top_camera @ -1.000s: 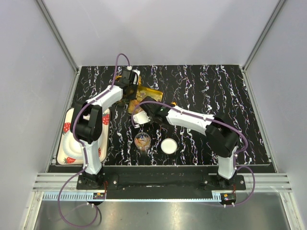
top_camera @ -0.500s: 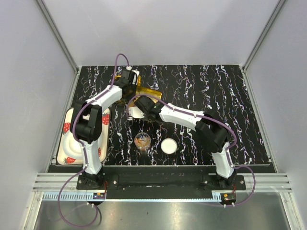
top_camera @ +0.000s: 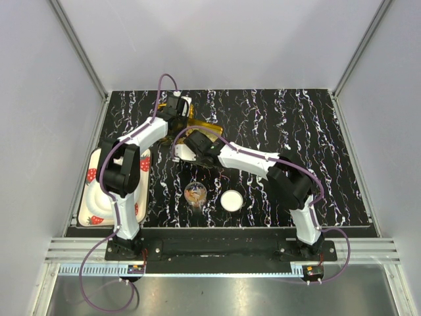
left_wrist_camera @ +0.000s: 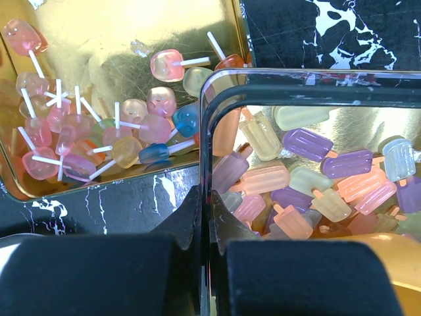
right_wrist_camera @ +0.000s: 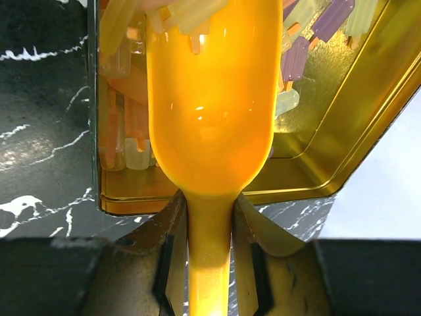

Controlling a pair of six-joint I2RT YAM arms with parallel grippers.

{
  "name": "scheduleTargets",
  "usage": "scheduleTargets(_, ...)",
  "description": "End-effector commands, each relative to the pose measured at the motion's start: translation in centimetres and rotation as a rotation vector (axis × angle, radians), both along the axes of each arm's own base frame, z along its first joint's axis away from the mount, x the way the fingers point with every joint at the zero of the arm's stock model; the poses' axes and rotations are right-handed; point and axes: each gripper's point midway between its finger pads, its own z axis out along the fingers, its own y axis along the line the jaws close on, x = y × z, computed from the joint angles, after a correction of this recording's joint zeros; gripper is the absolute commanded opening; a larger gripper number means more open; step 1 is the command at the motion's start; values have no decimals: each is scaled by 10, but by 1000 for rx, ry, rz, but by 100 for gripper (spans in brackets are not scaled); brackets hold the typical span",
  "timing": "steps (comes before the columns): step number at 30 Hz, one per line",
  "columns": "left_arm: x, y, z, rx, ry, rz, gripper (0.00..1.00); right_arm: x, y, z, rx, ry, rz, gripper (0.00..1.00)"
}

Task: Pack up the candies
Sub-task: Scoop the fake candies from the storage box.

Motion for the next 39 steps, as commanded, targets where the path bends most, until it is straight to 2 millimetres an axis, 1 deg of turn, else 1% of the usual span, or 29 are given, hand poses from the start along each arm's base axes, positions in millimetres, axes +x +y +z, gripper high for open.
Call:
scheduleTargets(1,26,-30,41,-145,-130,-10,0,-18,24,-15,92,94,34,0)
scheduleTargets(5,25,-28,41,-143,-128,-9,0,-22,30,-26,147,128,-9,0)
scheduleTargets(7,25,-28,42,-144,-129,-9,0,-23,31,-26,164,133,-12,0)
scheduleTargets(10,26,-28,43,-145,-132,-8,0,-22,31,-20,189,135,-20,0)
scheduleTargets(13,26,-26,41,-144,-128,-4,0,-21,27,-12,221,145,-29,0)
scheduleTargets(14,26,-27,40,-144,-126,-5,0,-18,22,-9,233,147,-42,0)
scheduleTargets(16,26,-26,39,-144,-122,1,0,-18,18,-9,250,166,-42,0)
scheduleTargets(17,26,-25,39,-145,-123,3,0,-16,11,-7,262,176,-53,0)
scheduleTargets(19,27,-24,38,-145,-118,9,0,-18,11,-7,296,200,-49,0)
scheduleTargets(20,26,-27,38,-163,-113,-4,0,-20,7,-9,297,208,-49,0)
scheduleTargets(22,26,-27,37,-165,-107,-2,0,-20,4,-11,318,220,-45,0)
scheduleTargets(23,26,-26,35,-165,-103,1,0,-23,2,-14,316,227,-45,0)
scheduleTargets(26,26,-26,36,-169,-103,1,0,-21,-4,-19,314,227,-57,0)
scheduleTargets(31,27,-25,37,-170,-104,2,0,-13,-11,-19,359,248,-107,0)
scheduleTargets(34,26,-25,35,-169,-99,1,0,-14,-14,-19,390,274,-129,0)
scheduleTargets(35,26,-25,35,-170,-99,4,0,-12,-17,-18,396,273,-143,0)
scheduleTargets(39,26,-24,34,-168,-97,5,0,-7,-20,-14,411,257,-156,0)
